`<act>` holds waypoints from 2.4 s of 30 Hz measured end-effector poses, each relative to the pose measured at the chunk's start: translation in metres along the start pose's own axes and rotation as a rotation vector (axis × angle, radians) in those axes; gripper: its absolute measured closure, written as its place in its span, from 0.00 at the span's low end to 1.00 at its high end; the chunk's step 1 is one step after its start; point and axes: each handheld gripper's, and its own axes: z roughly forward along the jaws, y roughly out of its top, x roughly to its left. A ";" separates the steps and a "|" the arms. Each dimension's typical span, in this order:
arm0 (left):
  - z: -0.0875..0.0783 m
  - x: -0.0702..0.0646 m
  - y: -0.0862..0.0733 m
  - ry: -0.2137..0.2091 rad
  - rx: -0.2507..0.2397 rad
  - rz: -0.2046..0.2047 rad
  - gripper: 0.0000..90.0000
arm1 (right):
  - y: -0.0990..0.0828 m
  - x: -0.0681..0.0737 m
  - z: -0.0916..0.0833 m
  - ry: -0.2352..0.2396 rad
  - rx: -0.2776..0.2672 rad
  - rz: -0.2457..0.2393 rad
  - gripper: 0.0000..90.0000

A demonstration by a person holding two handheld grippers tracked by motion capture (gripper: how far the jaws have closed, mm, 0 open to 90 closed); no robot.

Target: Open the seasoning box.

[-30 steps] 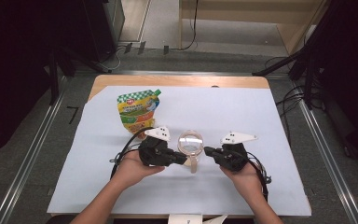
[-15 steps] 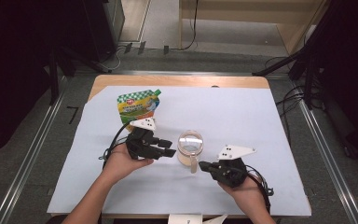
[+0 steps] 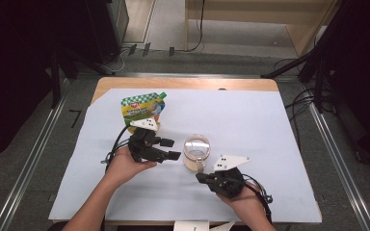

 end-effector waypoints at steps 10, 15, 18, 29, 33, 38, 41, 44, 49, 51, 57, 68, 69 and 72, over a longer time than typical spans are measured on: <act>0.000 0.001 -0.001 0.030 0.002 0.020 0.43 | 0.000 -0.001 0.012 -0.018 -0.001 0.003 1.00; 0.001 0.000 -0.002 0.039 0.010 0.038 0.43 | -0.001 -0.003 0.010 -0.023 0.009 -0.003 1.00; 0.003 0.000 -0.002 0.041 0.015 0.038 0.43 | -0.002 -0.005 0.008 -0.032 0.009 0.002 1.00; 0.003 -0.001 -0.003 0.042 0.024 0.048 0.43 | -0.005 -0.022 -0.010 -0.072 0.017 0.043 1.00; 0.004 -0.001 -0.003 0.043 0.027 0.050 0.43 | -0.005 -0.027 -0.016 -0.090 0.025 0.057 1.00; 0.004 -0.001 -0.003 0.045 0.031 0.048 0.44 | -0.005 -0.039 -0.025 -0.108 0.031 0.082 1.00; 0.004 -0.001 -0.003 0.047 0.031 0.051 0.44 | -0.006 -0.048 -0.030 -0.121 0.035 0.098 1.00; 0.005 -0.001 -0.003 0.047 0.037 0.056 0.44 | -0.006 -0.056 -0.033 -0.136 0.035 0.109 1.00; 0.007 -0.002 -0.003 0.044 0.042 0.060 0.44 | -0.007 -0.069 -0.038 -0.166 0.034 0.133 1.00; 0.008 -0.002 -0.003 0.041 0.044 0.059 0.44 | -0.006 -0.077 -0.038 -0.177 0.033 0.141 1.00; 0.009 -0.003 -0.003 0.044 0.049 0.062 0.44 | -0.003 -0.096 -0.035 -0.205 0.032 0.156 1.00; 0.016 -0.007 0.003 0.036 0.044 0.083 0.41 | -0.007 -0.111 -0.063 -0.242 -0.005 0.179 1.00; 0.020 -0.007 0.007 0.023 0.045 0.088 0.40 | -0.008 -0.114 -0.062 -0.249 -0.004 0.187 1.00; 0.027 -0.008 0.013 -0.010 0.026 0.099 0.38 | -0.008 -0.120 -0.051 -0.263 0.010 0.199 1.00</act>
